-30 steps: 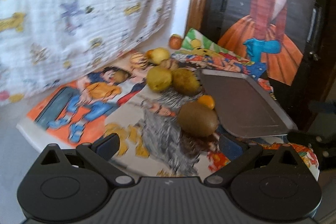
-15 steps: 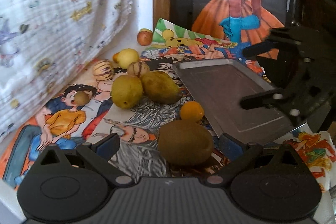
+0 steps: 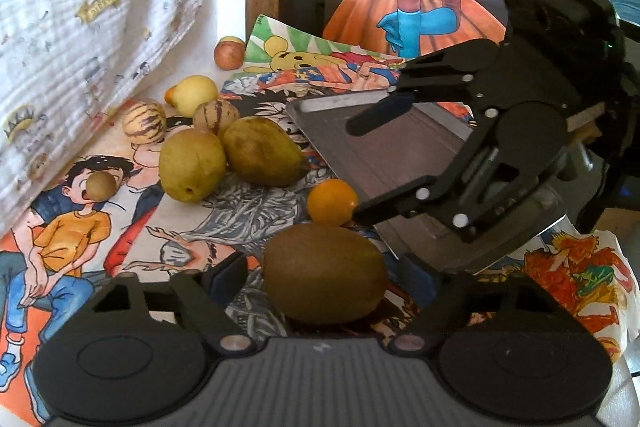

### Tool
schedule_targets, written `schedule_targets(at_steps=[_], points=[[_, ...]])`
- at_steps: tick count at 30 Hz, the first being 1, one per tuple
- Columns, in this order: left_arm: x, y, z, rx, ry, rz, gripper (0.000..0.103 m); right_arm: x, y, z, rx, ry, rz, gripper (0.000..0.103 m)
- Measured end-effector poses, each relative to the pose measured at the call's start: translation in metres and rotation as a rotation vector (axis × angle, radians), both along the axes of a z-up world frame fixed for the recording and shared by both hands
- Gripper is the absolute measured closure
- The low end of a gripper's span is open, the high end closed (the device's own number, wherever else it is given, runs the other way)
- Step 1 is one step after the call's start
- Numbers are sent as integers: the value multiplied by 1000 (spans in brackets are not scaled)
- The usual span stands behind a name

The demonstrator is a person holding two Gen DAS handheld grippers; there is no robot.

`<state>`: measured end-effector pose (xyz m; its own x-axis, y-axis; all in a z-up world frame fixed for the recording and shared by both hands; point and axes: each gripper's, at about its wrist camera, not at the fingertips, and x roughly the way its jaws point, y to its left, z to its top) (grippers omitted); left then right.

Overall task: Organize fruits
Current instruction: 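Grasp the brown kiwi with the left tool while the right tool grasps the small orange, then carry the kiwi onto the metal tray and open the left tool while the right tool releases the orange there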

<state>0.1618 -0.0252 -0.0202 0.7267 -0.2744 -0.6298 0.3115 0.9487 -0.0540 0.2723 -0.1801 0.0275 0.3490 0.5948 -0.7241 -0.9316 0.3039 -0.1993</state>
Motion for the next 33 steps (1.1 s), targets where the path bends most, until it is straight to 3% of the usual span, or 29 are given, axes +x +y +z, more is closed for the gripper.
schedule_targets(at_steps=[6,15,17,25,33], points=[[2,2,-1,-24,10,-6,32,7,6,-7,6,37,19,35],[-1,6,-1,-58,12,20,35,6,11,-14,6,69,40,58],[-1,7,-1,-67,15,34,36,7,12,-15,9,85,35,68],[2,14,7,-102,28,136,36,5,6,-12,59,88,-32,69],[24,17,30,-167,-6,235,36,14,-24,8,159,18,-258,69]])
